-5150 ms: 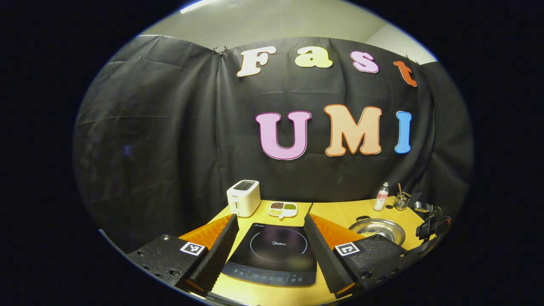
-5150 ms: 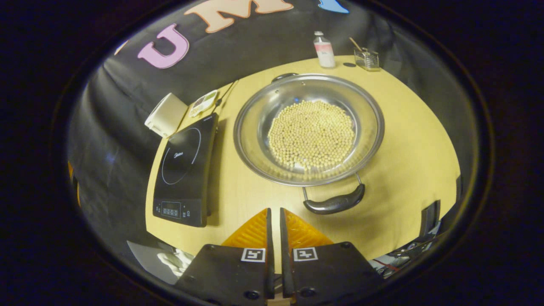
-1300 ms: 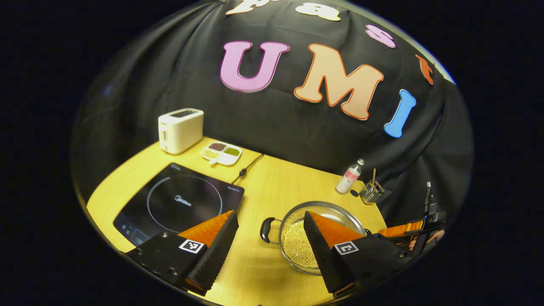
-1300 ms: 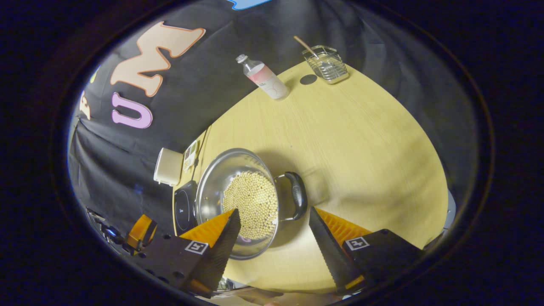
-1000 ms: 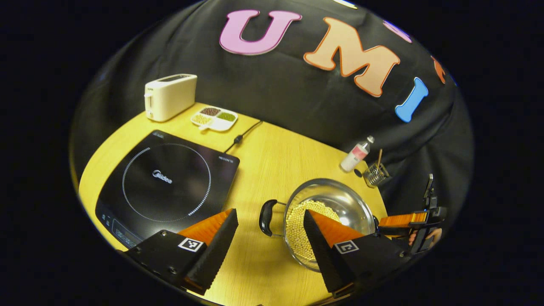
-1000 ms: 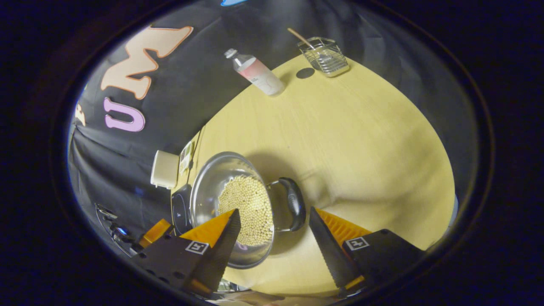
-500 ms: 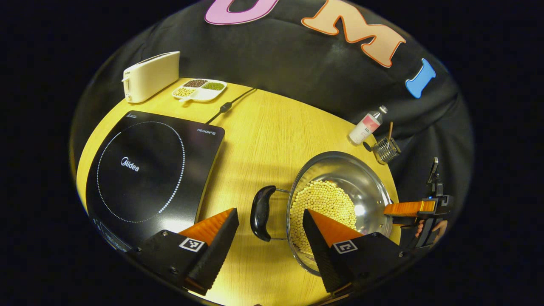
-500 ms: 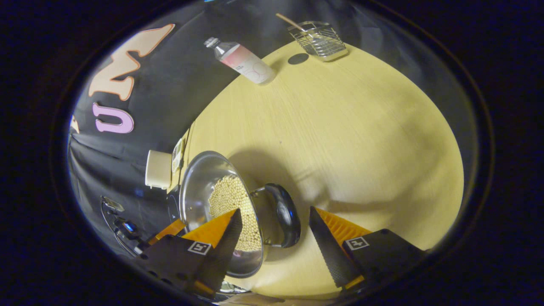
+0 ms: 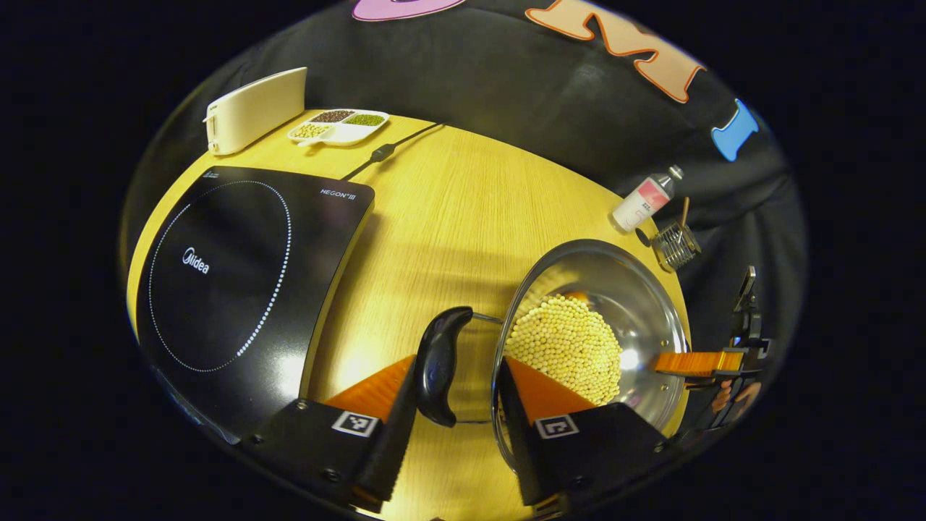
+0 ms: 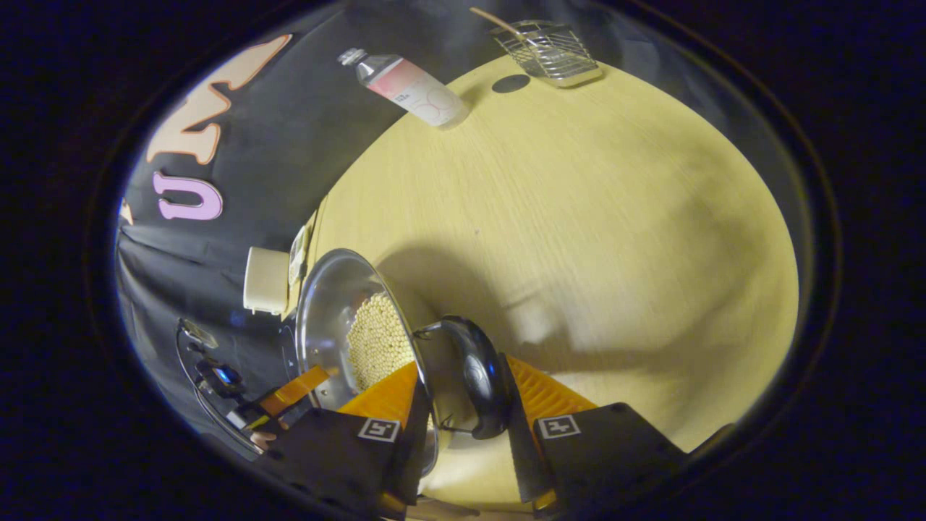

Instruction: First push the handle of the pot to place it horizontally, then grasp the pot with both hands and set it on the induction cooktop.

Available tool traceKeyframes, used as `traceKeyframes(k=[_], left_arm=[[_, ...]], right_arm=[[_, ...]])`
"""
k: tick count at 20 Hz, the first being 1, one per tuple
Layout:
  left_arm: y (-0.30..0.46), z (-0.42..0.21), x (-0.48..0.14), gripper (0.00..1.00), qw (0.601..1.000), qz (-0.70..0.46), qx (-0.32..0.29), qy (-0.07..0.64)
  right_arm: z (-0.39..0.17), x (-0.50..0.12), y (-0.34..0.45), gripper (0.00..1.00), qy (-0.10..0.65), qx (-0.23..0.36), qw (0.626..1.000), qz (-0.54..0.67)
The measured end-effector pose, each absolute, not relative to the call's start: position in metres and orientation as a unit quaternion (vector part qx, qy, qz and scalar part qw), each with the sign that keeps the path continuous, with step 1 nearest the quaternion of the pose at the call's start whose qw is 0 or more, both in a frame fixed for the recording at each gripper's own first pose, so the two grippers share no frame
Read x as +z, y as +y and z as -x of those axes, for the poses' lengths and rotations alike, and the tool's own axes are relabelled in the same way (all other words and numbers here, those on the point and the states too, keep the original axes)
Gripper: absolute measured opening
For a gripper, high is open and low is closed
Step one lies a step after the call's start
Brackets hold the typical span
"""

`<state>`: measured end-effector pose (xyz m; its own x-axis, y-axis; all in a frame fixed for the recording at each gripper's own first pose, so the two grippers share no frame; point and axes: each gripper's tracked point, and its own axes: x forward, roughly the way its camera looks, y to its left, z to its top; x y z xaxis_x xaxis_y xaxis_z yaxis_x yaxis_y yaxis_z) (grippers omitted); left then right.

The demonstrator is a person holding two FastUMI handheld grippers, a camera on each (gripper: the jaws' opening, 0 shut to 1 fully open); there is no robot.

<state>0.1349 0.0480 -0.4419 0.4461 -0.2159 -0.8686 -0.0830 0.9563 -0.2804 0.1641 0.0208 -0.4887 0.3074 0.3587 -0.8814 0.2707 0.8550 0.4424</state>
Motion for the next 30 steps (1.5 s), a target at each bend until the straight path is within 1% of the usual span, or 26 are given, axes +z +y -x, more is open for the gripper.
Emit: traceKeyframes(k=[1,2,3,4,5,6,7,12,16,18,19,20,21,24,25,30], left_arm=[[0.048,-0.135,-0.443,0.61,0.838,0.141,-0.04,0.525],[0.048,-0.135,-0.442,0.63,0.838,0.139,-0.037,0.526],[0.048,-0.135,-0.442,0.59,0.838,0.137,-0.034,0.527],[0.047,-0.134,-0.442,0.59,0.839,0.141,-0.03,0.525],[0.047,-0.135,-0.441,0.61,0.841,0.149,-0.025,0.52],[0.046,-0.135,-0.443,0.6,0.841,0.156,-0.022,0.518],[0.046,-0.135,-0.442,0.58,0.842,0.159,-0.02,0.516],[0.039,-0.13,-0.432,0.54,0.852,0.151,-0.03,0.5],[0.031,-0.119,-0.418,0.53,0.853,0.175,-0.033,0.491],[0.031,-0.114,-0.411,0.53,0.852,0.188,-0.032,0.487],[0.032,-0.111,-0.407,0.56,0.853,0.189,-0.03,0.485],[0.033,-0.108,-0.403,0.56,0.854,0.188,-0.029,0.484],[0.035,-0.105,-0.399,0.53,0.855,0.186,-0.027,0.483],[0.043,-0.099,-0.385,0.53,0.862,0.184,-0.02,0.472],[0.047,-0.098,-0.38,0.55,0.864,0.183,-0.018,0.468],[0.08,-0.102,-0.355,0.55,0.876,0.183,-0.019,0.446]], right_arm=[[-0.166,-0.488,0.021,0.48,0.586,0.029,0.765,-0.265],[-0.165,-0.488,0.02,0.54,0.584,0.028,0.767,-0.264],[-0.167,-0.489,0.02,0.54,0.581,0.026,0.769,-0.265],[-0.167,-0.487,0.019,0.48,0.576,0.025,0.773,-0.264],[-0.167,-0.481,0.017,0.48,0.571,0.026,0.778,-0.261],[-0.167,-0.487,0.019,0.41,0.568,0.029,0.782,-0.256],[-0.168,-0.487,0.018,0.48,0.565,0.029,0.785,-0.252],[-0.165,-0.475,0.01,0.48,0.552,0.025,0.8,-0.235],[-0.157,-0.456,0.005,0.48,0.538,0.03,0.812,-0.224],[-0.153,-0.445,0.006,0.48,0.528,0.035,0.82,-0.219],[-0.15,-0.439,0.007,0.48,0.525,0.038,0.822,-0.218],[-0.148,-0.434,0.008,0.48,0.522,0.04,0.823,-0.218],[-0.146,-0.431,0.01,0.48,0.522,0.042,0.823,-0.219],[-0.139,-0.42,0.019,0.48,0.52,0.051,0.825,-0.218],[-0.14,-0.416,0.024,0.48,0.515,0.054,0.827,-0.219],[-0.135,-0.395,0.063,0.48,0.491,0.059,0.84,-0.221]])
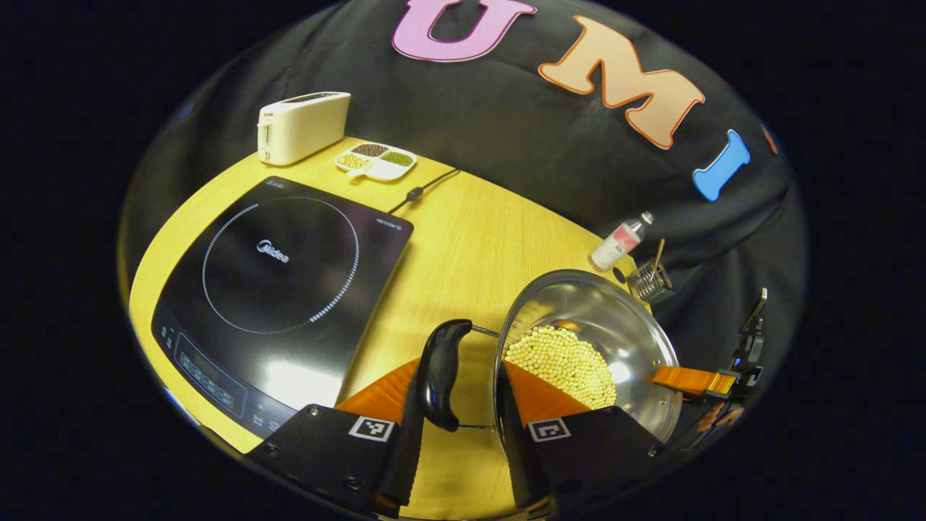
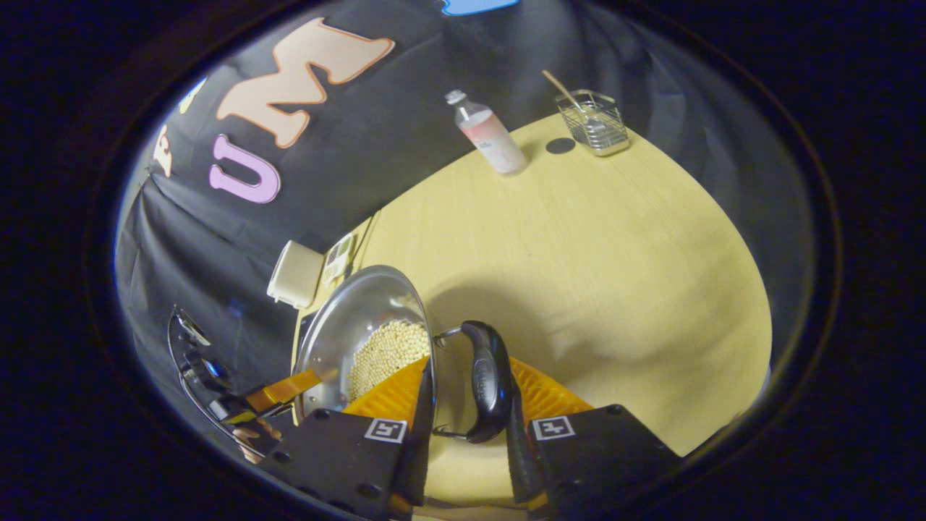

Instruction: First push the handle of the pot to place it horizontally, then grasp the pot with both hands and set it on the induction cooktop.

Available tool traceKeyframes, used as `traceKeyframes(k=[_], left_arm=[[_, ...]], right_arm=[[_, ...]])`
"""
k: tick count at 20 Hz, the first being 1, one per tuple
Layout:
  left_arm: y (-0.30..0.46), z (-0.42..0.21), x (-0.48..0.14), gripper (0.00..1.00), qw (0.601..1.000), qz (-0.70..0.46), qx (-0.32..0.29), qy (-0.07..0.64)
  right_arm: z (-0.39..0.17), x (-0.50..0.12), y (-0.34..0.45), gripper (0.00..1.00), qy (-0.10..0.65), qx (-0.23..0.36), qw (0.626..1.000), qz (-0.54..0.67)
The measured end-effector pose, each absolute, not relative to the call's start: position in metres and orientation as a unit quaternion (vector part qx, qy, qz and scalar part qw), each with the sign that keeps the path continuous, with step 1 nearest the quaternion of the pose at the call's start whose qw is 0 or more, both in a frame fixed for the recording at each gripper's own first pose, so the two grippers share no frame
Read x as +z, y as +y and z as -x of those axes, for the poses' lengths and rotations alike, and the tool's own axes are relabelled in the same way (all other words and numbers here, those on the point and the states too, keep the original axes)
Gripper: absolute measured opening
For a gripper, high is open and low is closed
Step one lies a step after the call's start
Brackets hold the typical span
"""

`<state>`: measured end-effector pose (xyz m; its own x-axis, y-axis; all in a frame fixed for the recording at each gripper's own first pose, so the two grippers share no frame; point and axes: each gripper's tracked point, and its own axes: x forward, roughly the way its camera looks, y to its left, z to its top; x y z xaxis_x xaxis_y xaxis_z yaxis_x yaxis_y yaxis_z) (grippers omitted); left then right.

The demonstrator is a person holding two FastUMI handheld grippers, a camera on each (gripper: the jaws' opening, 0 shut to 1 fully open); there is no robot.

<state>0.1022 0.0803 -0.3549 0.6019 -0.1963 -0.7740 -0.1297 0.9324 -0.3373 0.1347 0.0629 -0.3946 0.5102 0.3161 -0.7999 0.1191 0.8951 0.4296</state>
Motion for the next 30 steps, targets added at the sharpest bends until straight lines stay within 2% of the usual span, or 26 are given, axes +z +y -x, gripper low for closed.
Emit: traceKeyframes(k=[6,8,10,16,18,28,29,30], left_arm=[[0.15,-0.113,-0.33,0.52,0.893,0.174,-0.03,0.414],[0.177,-0.119,-0.324,0.55,0.897,0.175,-0.032,0.406],[0.204,-0.123,-0.319,0.51,0.9,0.175,-0.032,0.399],[0.288,-0.145,-0.316,0.54,0.914,0.153,-0.029,0.374],[0.31,-0.151,-0.32,0.52,0.915,0.147,-0.028,0.374],[0.388,-0.178,-0.347,0.52,0.923,0.161,0.026,0.348],[0.394,-0.18,-0.347,0.52,0.924,0.163,0.032,0.343],[0.398,-0.182,-0.348,0.52,0.925,0.165,0.036,0.34]], right_arm=[[-0.122,-0.383,0.132,0.48,0.479,0.045,0.847,-0.228],[-0.117,-0.378,0.162,0.48,0.473,0.04,0.849,-0.233],[-0.115,-0.379,0.193,0.48,0.468,0.037,0.85,-0.239],[-0.112,-0.392,0.281,0.48,0.447,0.027,0.853,-0.269],[-0.113,-0.397,0.302,0.48,0.445,0.022,0.853,-0.273],[-0.132,-0.434,0.383,0.48,0.428,0.012,0.856,-0.289],[-0.134,-0.438,0.388,0.41,0.429,0.013,0.855,-0.289],[-0.136,-0.442,0.393,0.42,0.431,0.014,0.854,-0.29]])
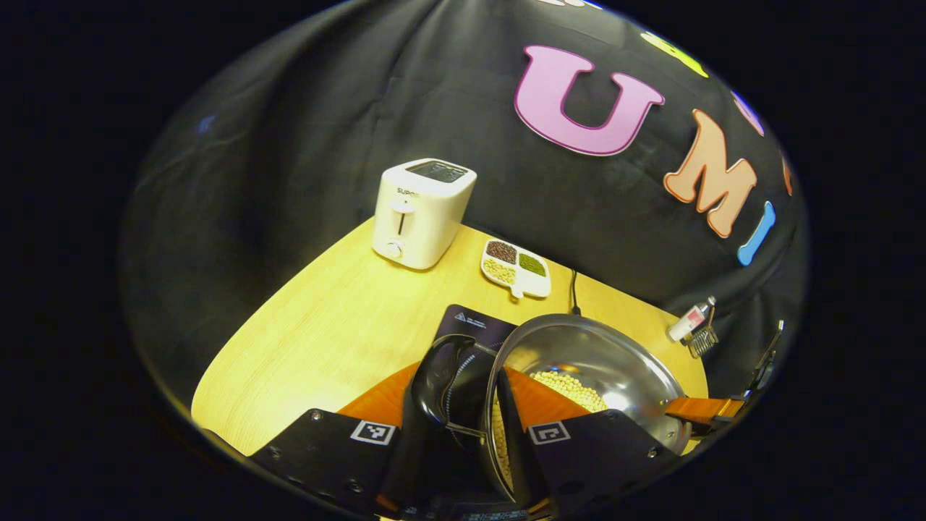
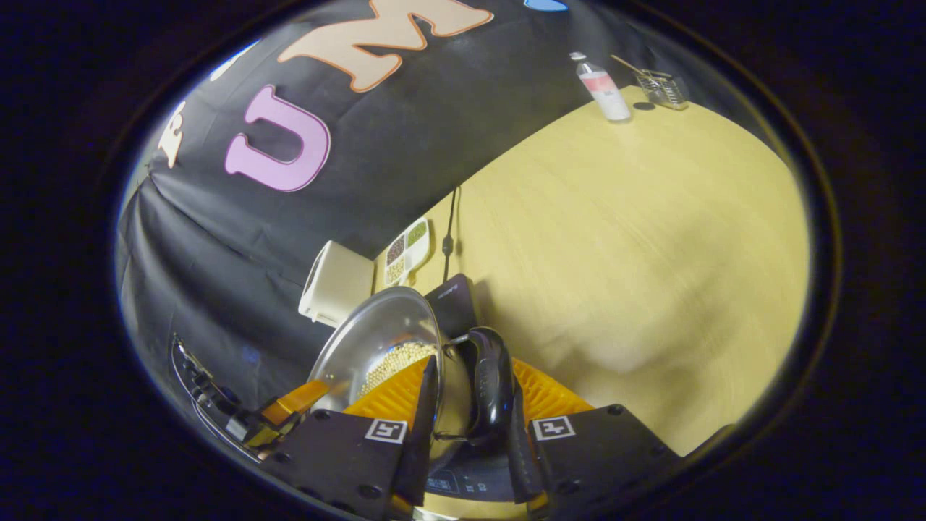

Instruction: First push the handle of the pot to place it horizontally, then grasp the pot with both hands and set it on the induction cooktop.

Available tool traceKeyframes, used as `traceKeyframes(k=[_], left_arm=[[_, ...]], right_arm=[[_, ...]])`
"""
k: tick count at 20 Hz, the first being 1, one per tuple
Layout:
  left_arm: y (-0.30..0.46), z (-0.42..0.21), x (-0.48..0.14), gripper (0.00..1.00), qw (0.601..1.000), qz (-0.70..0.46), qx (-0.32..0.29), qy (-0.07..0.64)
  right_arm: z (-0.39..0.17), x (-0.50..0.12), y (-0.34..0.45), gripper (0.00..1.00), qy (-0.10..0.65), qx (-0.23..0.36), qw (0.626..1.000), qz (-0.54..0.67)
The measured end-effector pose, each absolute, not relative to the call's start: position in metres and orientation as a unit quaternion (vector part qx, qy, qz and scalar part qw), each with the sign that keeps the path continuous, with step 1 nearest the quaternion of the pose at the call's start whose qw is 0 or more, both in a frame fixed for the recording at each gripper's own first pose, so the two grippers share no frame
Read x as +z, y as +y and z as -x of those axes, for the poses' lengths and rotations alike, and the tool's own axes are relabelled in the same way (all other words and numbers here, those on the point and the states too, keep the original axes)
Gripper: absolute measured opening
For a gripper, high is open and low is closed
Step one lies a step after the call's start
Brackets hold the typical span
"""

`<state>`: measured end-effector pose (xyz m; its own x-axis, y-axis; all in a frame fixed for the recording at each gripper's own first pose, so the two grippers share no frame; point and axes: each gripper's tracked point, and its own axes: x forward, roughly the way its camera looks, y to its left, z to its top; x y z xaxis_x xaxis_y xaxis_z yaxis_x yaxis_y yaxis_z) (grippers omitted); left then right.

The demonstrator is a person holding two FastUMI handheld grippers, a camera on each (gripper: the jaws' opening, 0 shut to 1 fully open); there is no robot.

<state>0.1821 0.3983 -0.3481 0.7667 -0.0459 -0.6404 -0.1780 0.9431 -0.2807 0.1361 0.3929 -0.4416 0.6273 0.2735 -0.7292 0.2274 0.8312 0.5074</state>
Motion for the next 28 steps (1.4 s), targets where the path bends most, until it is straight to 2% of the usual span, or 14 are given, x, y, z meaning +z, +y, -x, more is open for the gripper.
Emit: traceKeyframes(k=[9,10,14,15,16,19,20,21,22,23,25,26,27,28], left_arm=[[0.41,-0.2,-0.353,0.53,0.929,0.192,0.046,0.314],[0.409,-0.203,-0.356,0.53,0.927,0.195,0.045,0.316],[0.409,-0.197,-0.365,0.52,0.921,0.206,0.042,0.328],[0.41,-0.196,-0.367,0.52,0.919,0.211,0.043,0.331],[0.409,-0.194,-0.369,0.52,0.917,0.216,0.044,0.333],[0.411,-0.188,-0.374,0.52,0.91,0.231,0.046,0.341],[0.411,-0.188,-0.374,0.52,0.911,0.233,0.046,0.338],[0.411,-0.188,-0.374,0.5,0.911,0.231,0.045,0.338],[0.411,-0.187,-0.376,0.52,0.912,0.226,0.044,0.34],[0.411,-0.187,-0.377,0.55,0.913,0.218,0.044,0.342],[0.413,-0.188,-0.376,0.53,0.916,0.202,0.047,0.345],[0.413,-0.187,-0.376,0.57,0.917,0.192,0.048,0.345],[0.413,-0.187,-0.376,0.6,0.918,0.183,0.047,0.348],[0.413,-0.186,-0.375,0.6,0.92,0.172,0.048,0.348]], right_arm=[[-0.146,-0.461,0.41,0.41,0.434,0.008,0.852,-0.292],[-0.146,-0.462,0.41,0.48,0.434,0.007,0.853,-0.291],[-0.145,-0.463,0.409,0.48,0.433,0.005,0.854,-0.287],[-0.145,-0.464,0.41,0.41,0.434,0.006,0.855,-0.284],[-0.144,-0.464,0.411,0.48,0.435,0.006,0.855,-0.283],[-0.143,-0.466,0.412,0.49,0.439,0.009,0.853,-0.283],[-0.143,-0.465,0.412,0.41,0.439,0.007,0.853,-0.283],[-0.143,-0.465,0.411,0.49,0.44,0.007,0.852,-0.285],[-0.141,-0.465,0.412,0.43,0.442,0.008,0.85,-0.286],[-0.141,-0.464,0.413,0.43,0.443,0.009,0.85,-0.287],[-0.145,-0.461,0.411,0.42,0.434,0.012,0.854,-0.286],[-0.147,-0.458,0.407,0.54,0.429,0.014,0.857,-0.285],[-0.15,-0.457,0.403,0.55,0.426,0.015,0.859,-0.283],[-0.148,-0.452,0.399,0.67,0.426,0.014,0.861,-0.279]])
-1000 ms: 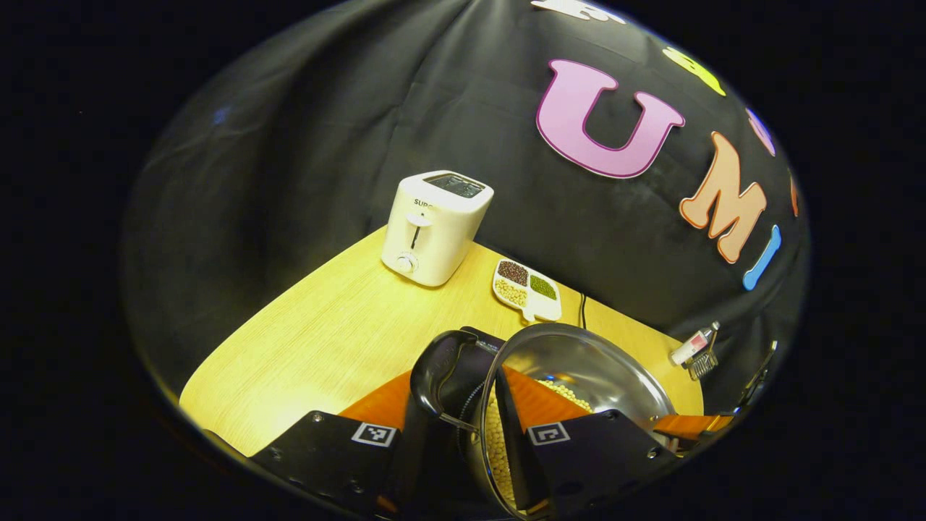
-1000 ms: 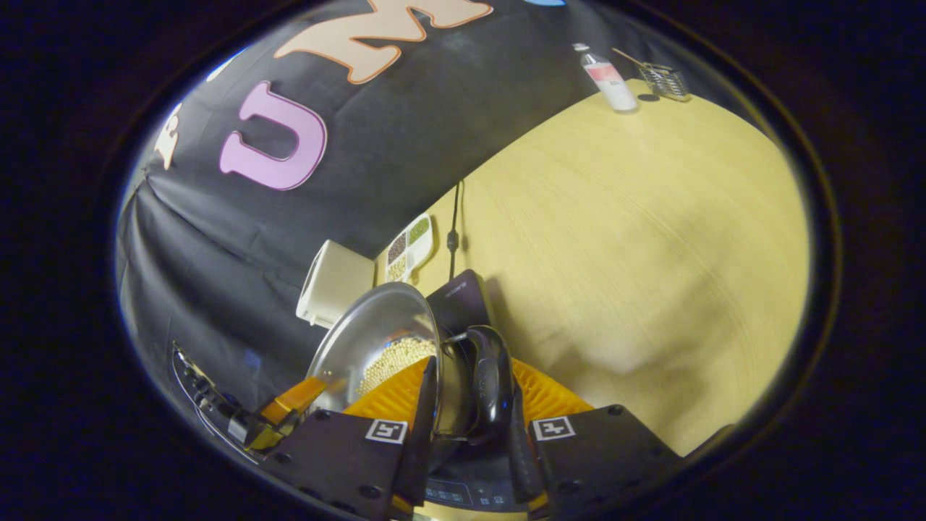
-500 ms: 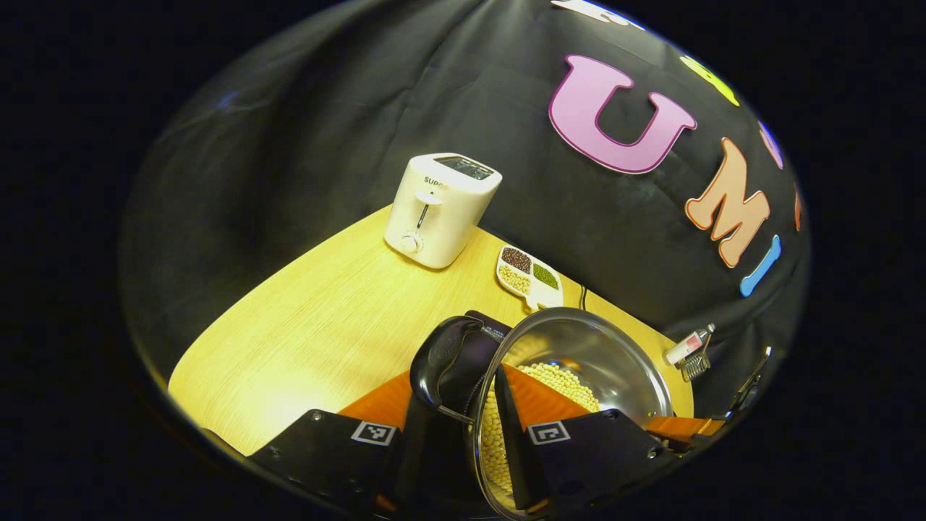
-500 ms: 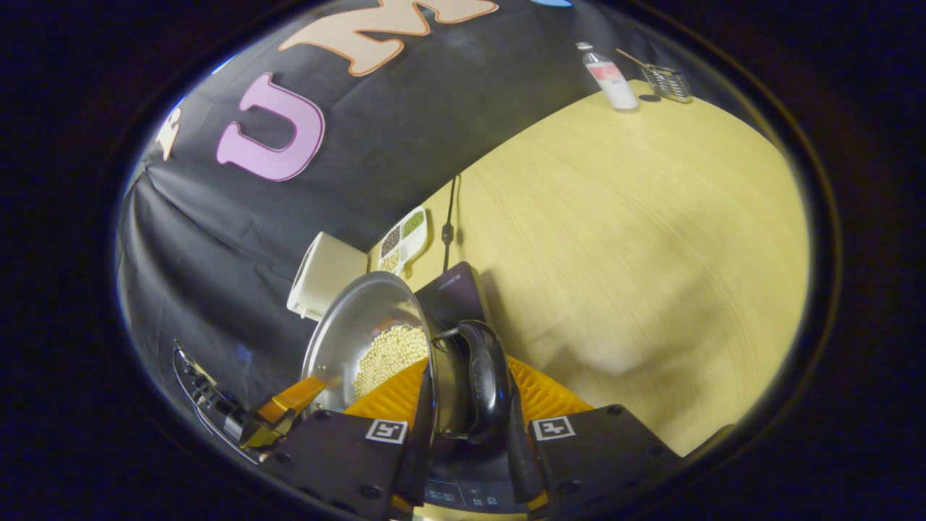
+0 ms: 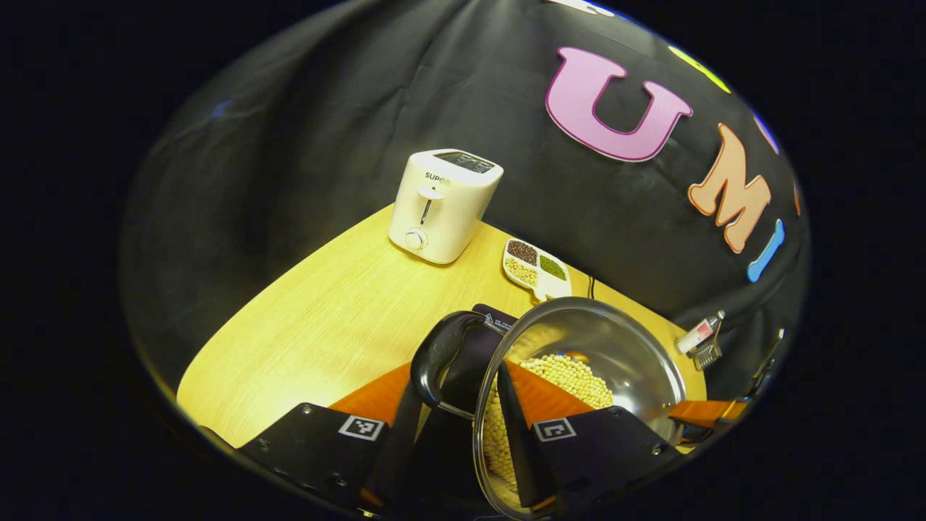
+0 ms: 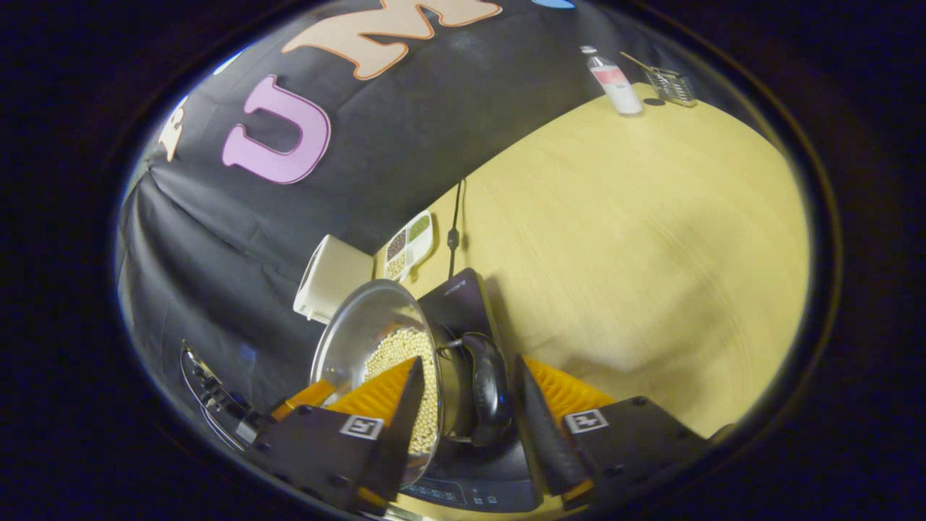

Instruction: First push the handle of the pot to place it horizontally, then grasp the pot with both hands and set it on the induction cooktop.

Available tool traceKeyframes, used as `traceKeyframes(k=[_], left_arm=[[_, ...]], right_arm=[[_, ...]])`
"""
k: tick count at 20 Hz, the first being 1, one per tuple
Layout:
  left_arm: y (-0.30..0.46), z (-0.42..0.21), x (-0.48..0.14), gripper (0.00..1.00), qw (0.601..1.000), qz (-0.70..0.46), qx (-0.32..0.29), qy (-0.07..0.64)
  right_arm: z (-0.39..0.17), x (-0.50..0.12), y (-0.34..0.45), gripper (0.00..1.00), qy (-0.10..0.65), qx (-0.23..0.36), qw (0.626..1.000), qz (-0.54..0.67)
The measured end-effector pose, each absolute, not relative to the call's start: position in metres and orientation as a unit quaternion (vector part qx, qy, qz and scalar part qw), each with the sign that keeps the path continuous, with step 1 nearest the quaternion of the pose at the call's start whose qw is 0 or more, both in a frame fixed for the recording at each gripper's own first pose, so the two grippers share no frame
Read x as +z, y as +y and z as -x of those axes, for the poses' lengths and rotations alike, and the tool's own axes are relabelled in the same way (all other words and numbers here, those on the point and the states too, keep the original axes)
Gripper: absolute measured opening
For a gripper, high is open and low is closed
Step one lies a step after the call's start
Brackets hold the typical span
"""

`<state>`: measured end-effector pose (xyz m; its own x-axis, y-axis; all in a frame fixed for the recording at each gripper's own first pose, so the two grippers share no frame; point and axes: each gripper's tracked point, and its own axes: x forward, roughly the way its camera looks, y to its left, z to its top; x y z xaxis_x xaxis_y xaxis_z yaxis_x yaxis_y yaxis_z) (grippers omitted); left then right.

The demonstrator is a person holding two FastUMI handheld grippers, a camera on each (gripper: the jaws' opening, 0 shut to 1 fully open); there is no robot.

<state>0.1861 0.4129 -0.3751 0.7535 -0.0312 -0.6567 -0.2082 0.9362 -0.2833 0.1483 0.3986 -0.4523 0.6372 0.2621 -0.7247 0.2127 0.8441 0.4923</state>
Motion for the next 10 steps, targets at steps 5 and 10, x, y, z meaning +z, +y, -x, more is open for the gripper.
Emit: traceKeyframes(k=[5,10], left_arm=[[0.431,-0.187,-0.36,0.77,0.933,0.144,0.08,0.321],[0.443,-0.178,-0.344,0.95,0.938,0.122,0.099,0.31]], right_arm=[[-0.151,-0.436,0.369,0.92,0.408,0.005,0.875,-0.262],[-0.152,-0.401,0.341,0.92,0.365,-0.011,0.892,-0.267]])
